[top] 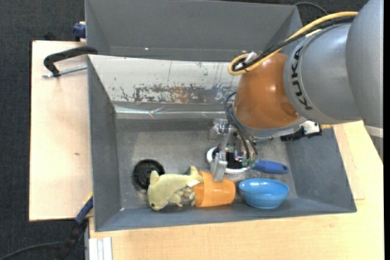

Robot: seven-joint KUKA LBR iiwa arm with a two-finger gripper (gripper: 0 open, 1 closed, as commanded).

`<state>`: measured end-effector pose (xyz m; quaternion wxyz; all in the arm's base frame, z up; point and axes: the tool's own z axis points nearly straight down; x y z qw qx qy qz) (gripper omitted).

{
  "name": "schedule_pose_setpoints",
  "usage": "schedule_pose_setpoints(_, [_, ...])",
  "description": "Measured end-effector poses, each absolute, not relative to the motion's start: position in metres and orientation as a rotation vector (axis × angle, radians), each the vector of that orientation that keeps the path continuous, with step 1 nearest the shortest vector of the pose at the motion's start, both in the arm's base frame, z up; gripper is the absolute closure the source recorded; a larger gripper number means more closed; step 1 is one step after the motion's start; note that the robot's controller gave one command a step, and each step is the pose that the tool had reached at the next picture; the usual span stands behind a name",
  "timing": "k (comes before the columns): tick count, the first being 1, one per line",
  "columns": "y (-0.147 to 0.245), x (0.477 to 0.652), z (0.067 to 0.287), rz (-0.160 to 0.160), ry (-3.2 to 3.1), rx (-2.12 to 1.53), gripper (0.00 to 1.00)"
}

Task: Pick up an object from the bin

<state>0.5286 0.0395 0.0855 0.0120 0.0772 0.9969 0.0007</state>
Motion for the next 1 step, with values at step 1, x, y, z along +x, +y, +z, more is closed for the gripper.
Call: schedule_pose_setpoints(1, [0.0762,0.5283,0.1323,0.004,3.126,-0.187,0.0])
